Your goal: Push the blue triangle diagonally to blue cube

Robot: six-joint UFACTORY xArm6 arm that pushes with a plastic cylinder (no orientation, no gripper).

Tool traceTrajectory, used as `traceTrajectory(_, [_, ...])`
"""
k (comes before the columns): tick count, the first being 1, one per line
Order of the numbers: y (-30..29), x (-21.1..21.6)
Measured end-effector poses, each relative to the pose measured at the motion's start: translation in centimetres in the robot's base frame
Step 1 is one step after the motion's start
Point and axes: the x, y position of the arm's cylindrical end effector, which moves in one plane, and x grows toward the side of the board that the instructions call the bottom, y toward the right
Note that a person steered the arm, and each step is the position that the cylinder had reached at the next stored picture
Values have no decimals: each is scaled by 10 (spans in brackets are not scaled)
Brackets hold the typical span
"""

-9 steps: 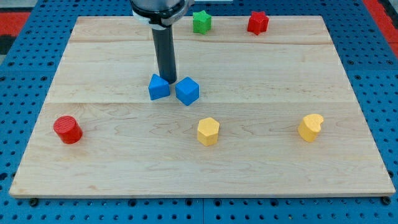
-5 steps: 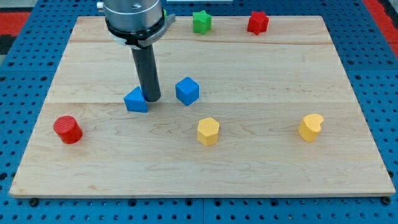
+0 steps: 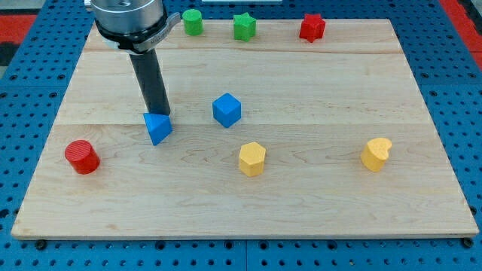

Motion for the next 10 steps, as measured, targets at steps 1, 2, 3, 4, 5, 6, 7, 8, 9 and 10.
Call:
traceTrajectory(1, [0, 0])
traceTrajectory(2, [1, 0])
traceTrajectory(3, [4, 5])
traceTrajectory(4, [9, 14])
traceTrajectory(5, [22, 24])
traceTrajectory(6, [28, 34])
traceTrajectory(7, [28, 10])
traceTrajectory(8, [-1, 10])
traceTrajectory(9, [-33, 15])
traceTrajectory(10, [-39, 36])
